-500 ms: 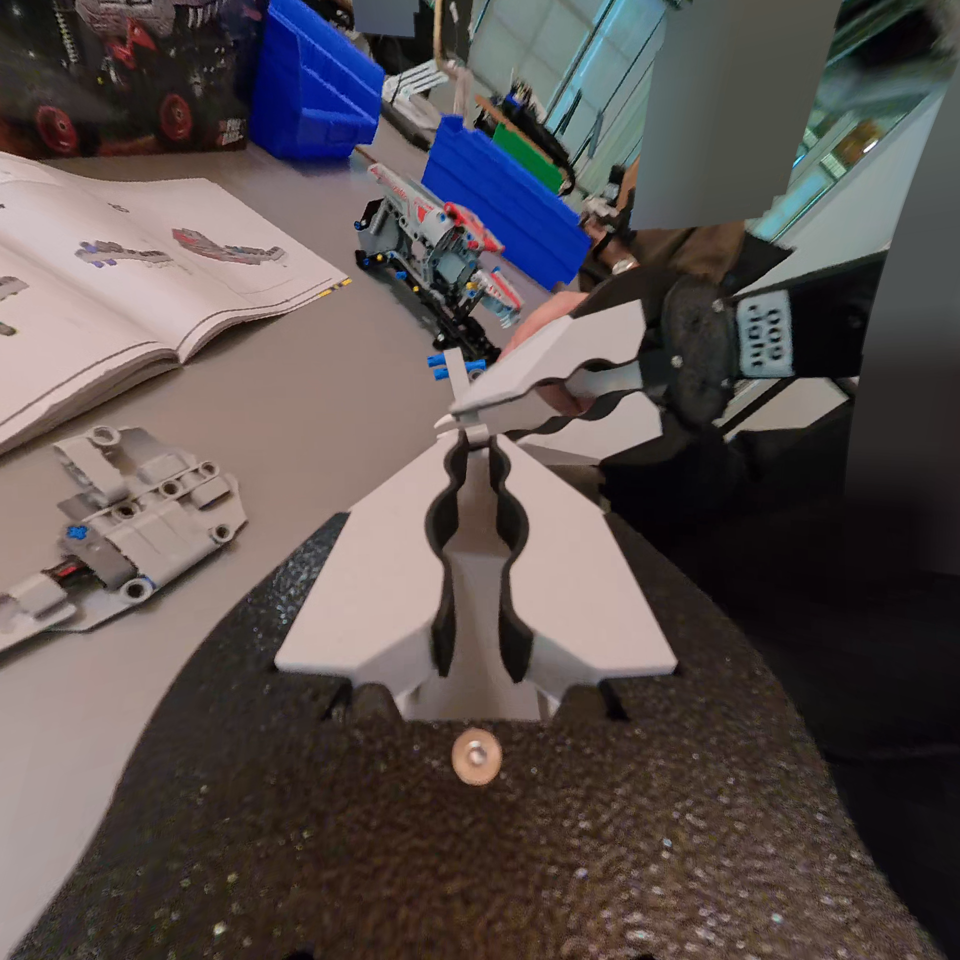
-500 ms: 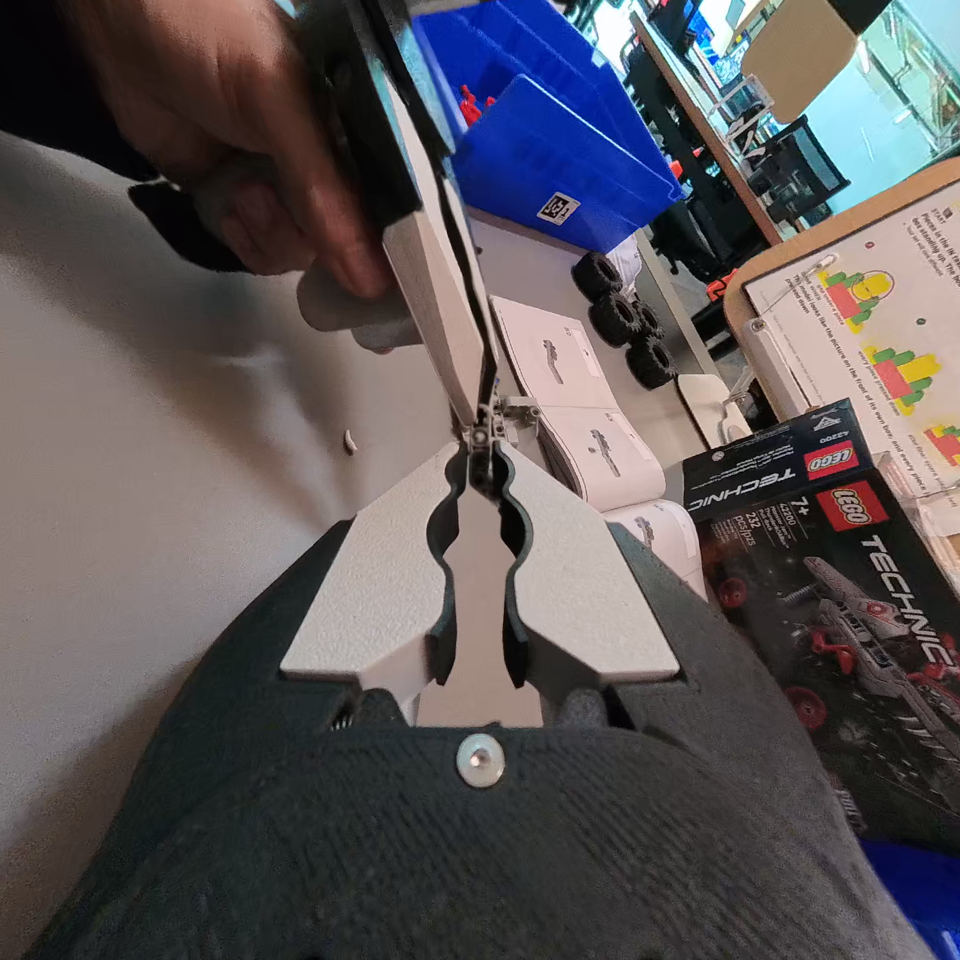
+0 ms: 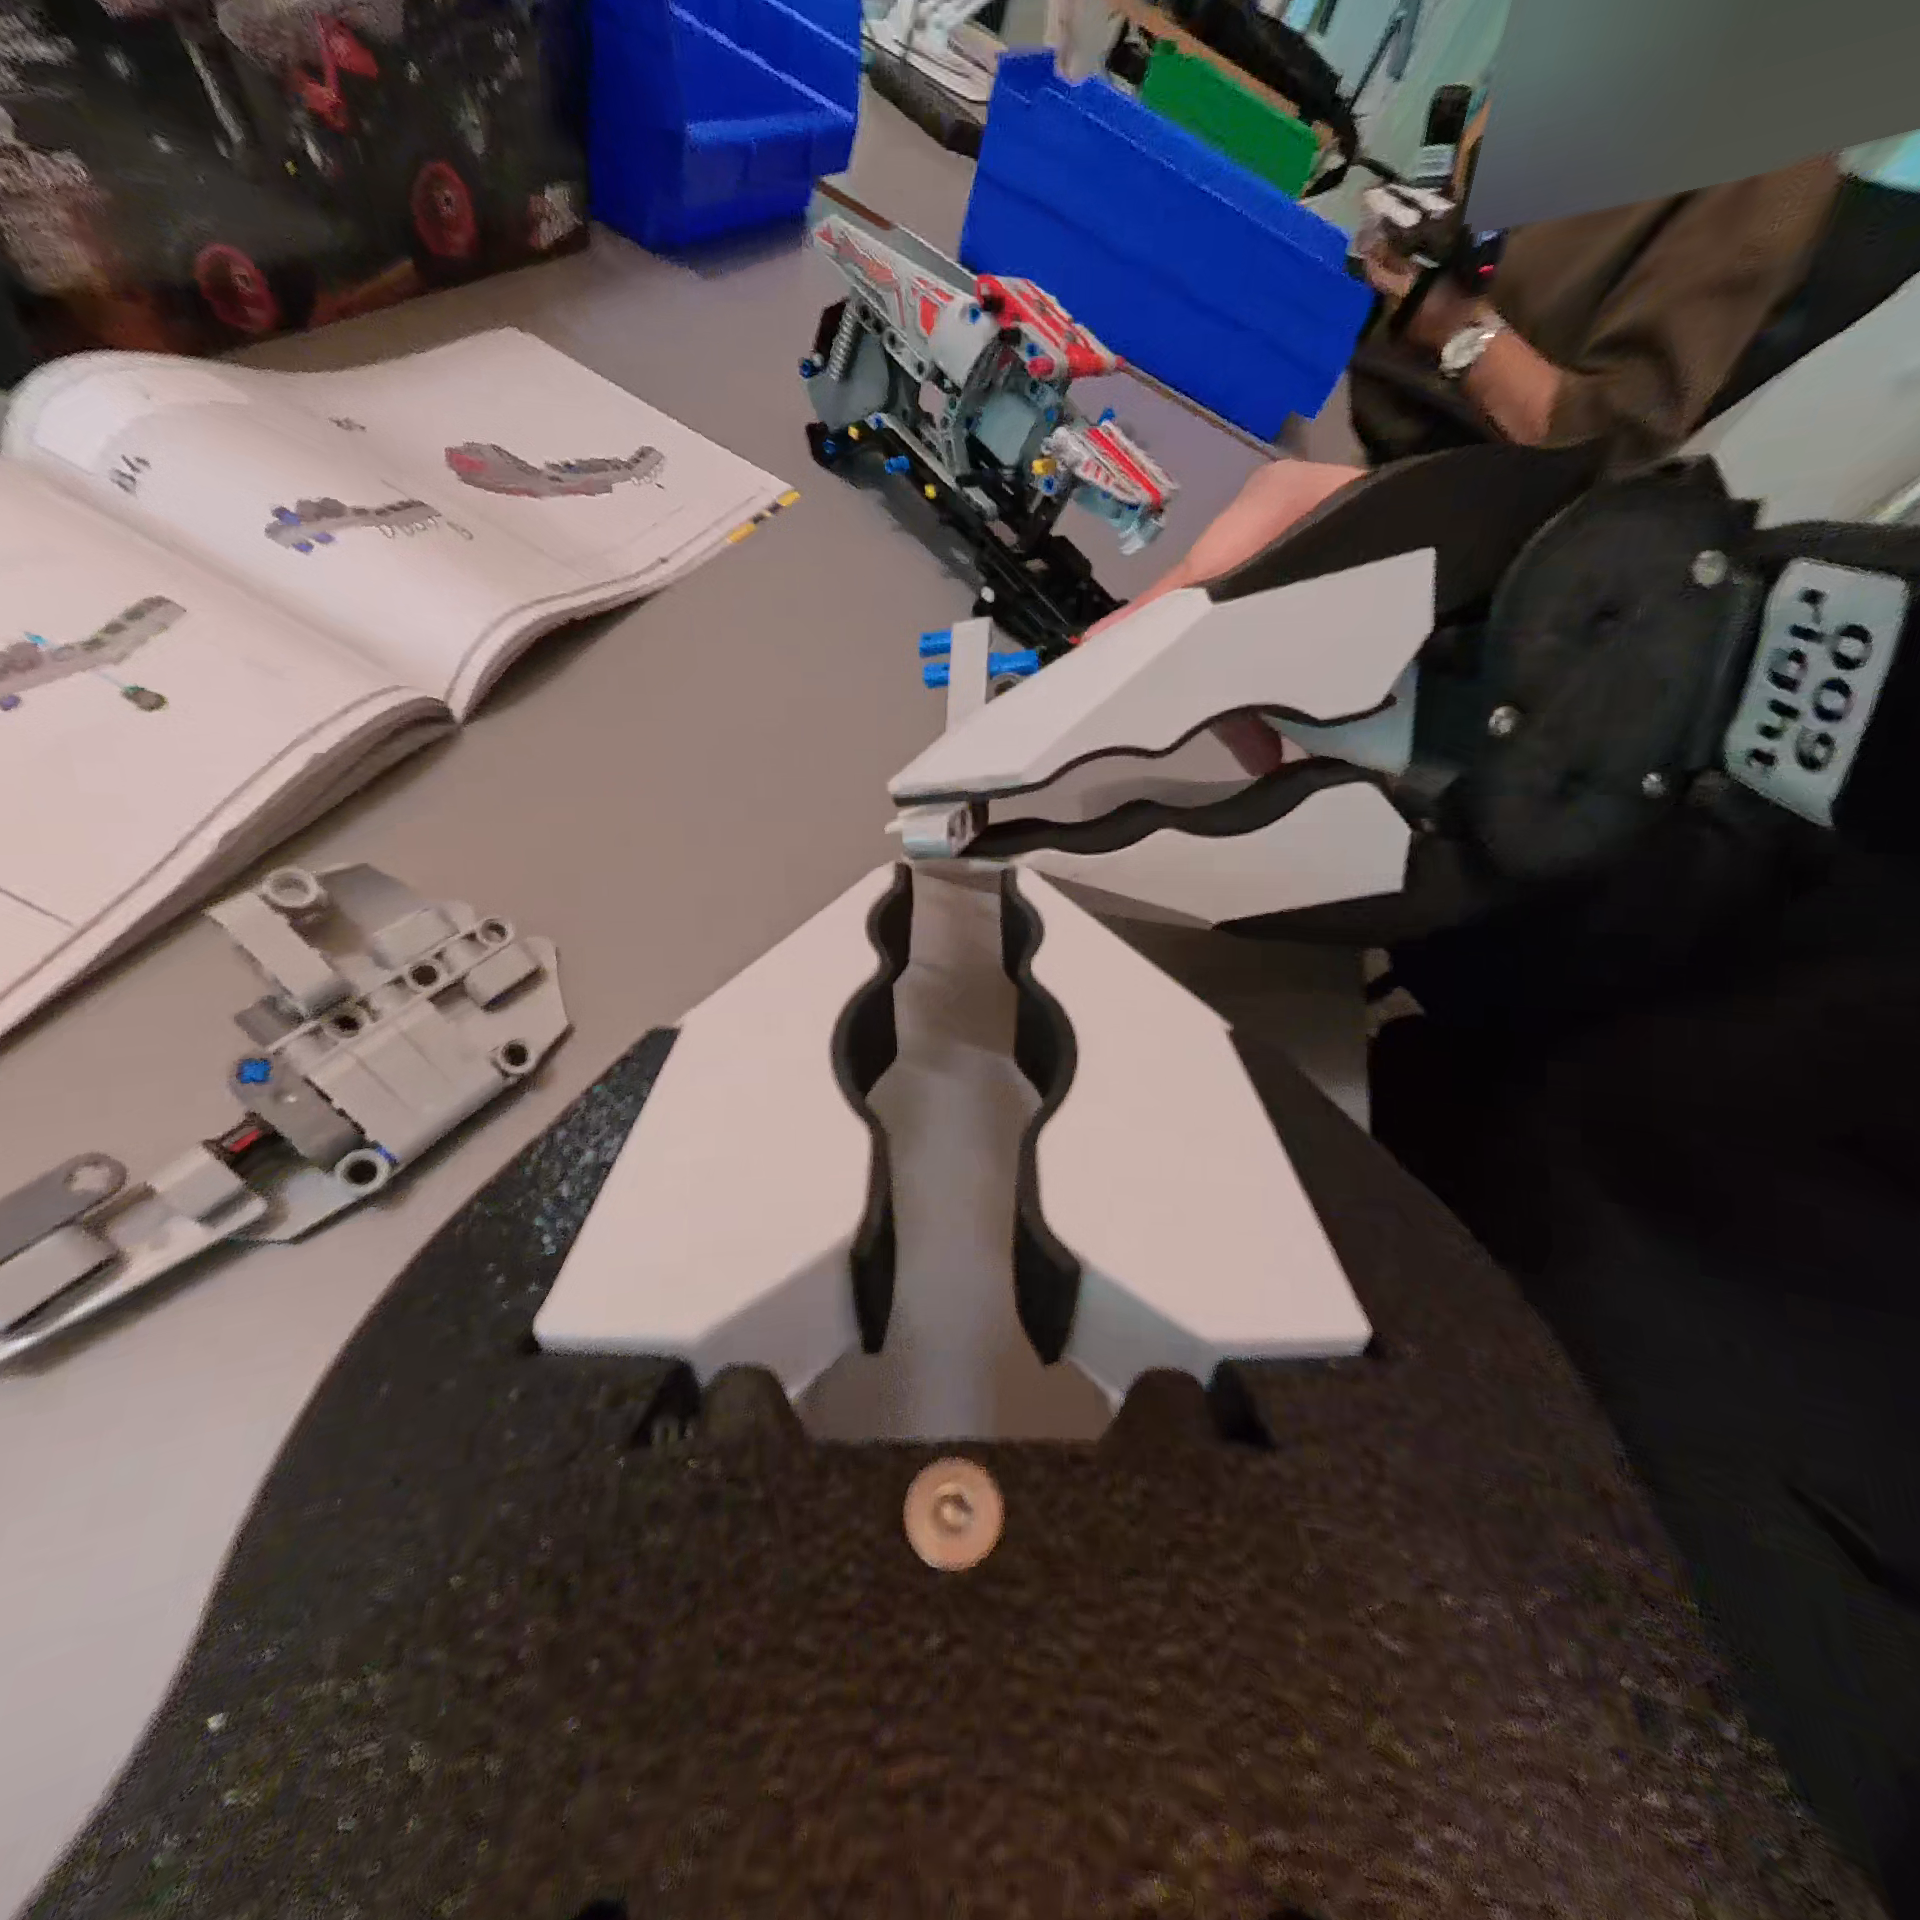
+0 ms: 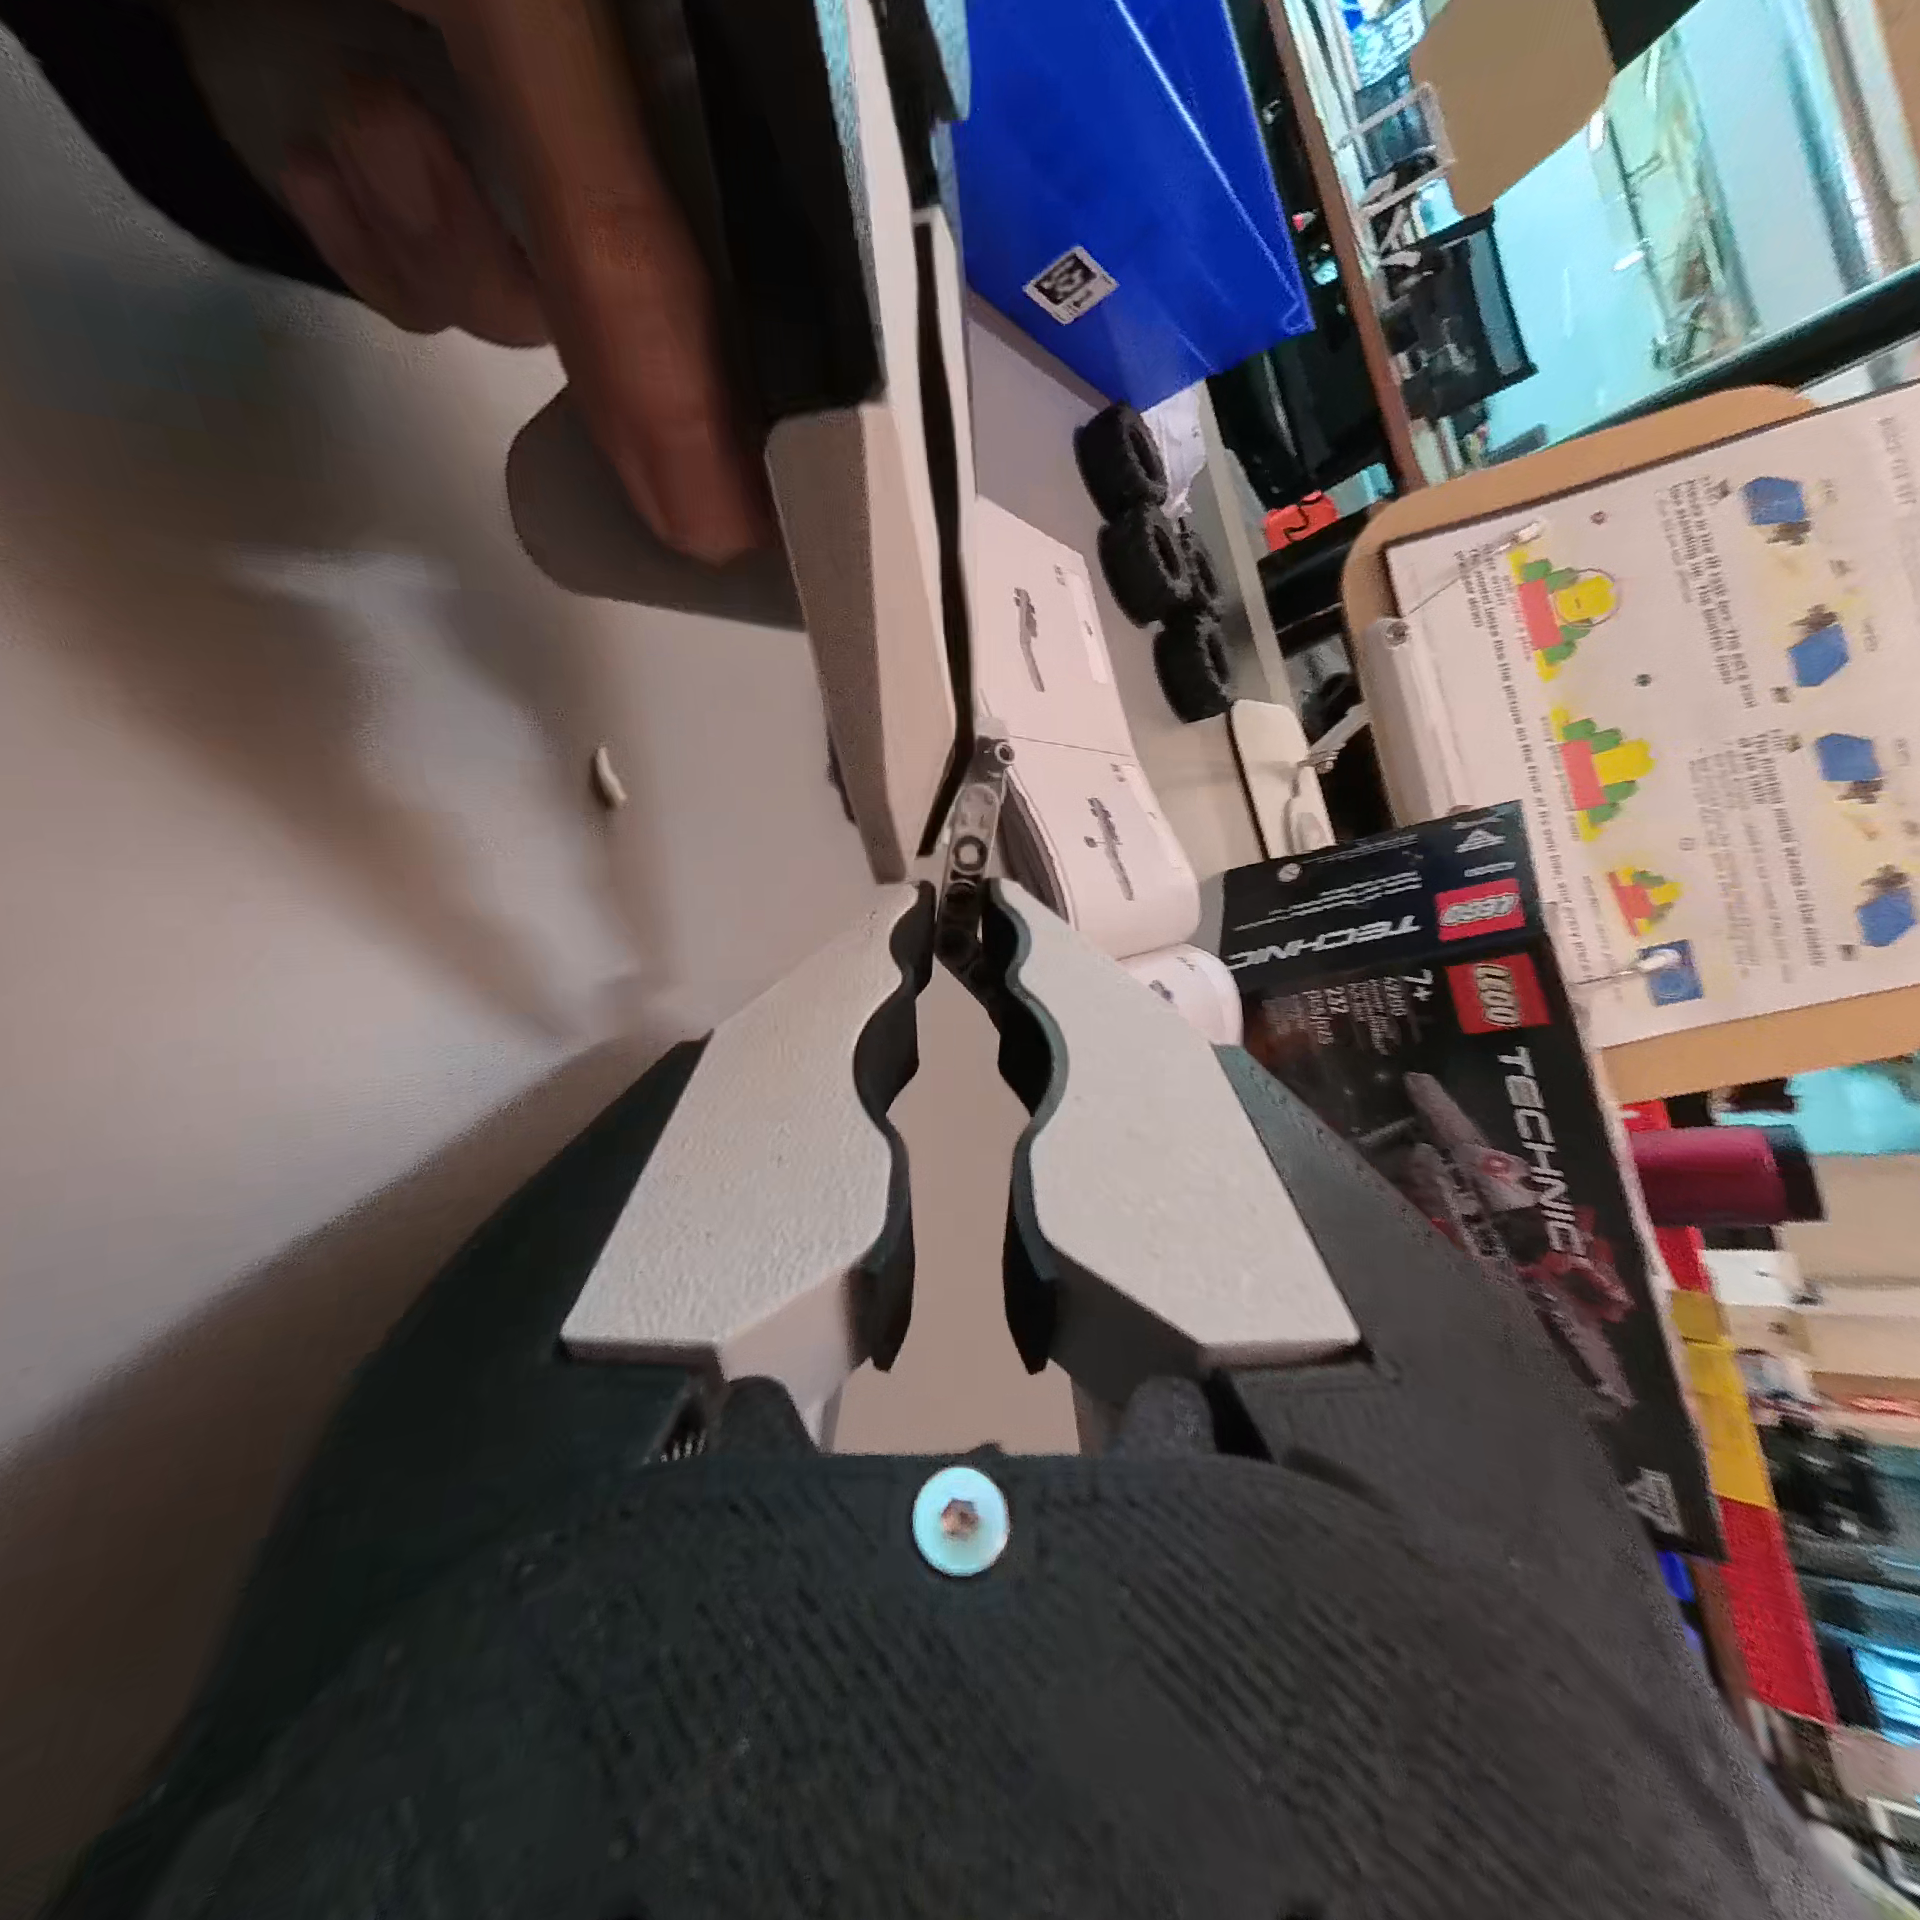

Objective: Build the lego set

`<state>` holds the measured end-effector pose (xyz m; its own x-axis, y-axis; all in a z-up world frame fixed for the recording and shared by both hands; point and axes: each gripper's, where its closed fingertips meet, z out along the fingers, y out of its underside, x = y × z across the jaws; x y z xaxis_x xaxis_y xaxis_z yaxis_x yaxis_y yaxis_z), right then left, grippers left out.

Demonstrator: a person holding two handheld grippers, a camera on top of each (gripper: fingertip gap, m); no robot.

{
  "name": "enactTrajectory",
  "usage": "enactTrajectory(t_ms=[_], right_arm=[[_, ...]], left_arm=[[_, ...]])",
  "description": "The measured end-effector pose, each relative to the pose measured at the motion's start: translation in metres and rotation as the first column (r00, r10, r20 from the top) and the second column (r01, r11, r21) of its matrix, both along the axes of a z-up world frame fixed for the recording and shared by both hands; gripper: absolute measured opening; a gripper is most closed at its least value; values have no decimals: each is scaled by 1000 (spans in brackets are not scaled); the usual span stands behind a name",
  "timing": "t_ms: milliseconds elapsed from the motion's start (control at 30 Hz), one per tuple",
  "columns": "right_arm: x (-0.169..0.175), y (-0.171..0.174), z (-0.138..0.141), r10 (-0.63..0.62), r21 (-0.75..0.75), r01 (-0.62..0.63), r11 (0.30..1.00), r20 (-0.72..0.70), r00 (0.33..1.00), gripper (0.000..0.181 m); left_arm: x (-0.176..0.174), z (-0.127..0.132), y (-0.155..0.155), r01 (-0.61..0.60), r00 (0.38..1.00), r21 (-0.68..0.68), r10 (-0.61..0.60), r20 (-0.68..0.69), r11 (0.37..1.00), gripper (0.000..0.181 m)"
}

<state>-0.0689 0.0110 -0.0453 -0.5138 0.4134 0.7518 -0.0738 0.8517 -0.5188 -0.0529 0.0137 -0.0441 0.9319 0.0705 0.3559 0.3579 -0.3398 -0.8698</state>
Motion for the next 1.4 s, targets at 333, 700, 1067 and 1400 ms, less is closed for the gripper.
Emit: enactTrajectory(t_ms=[333, 700, 1067, 1400], right_arm=[[-2, 1, 3, -29, 130, 43, 991, -108, 994, 6], [-4, 5, 6, -74, 156, 97, 983, -148, 986, 6], [-7, 11, 5, -106, 138, 126, 982, -143, 984, 6], [4, -5, 14, 85, -218, -79, 973, 17, 996, 37]], left_arm=[[-10, 9, 1, -99, 994, 34, 100, -35, 995, 12], [-12, 13, 3, -135, 959, 27, 137, -247, 991, 9], [-14, 10, 7, -166, 931, 59, 176, -319, 984, 8], [-27, 16, -8, -120, 905, 67, 137, -403, 991, 6]])
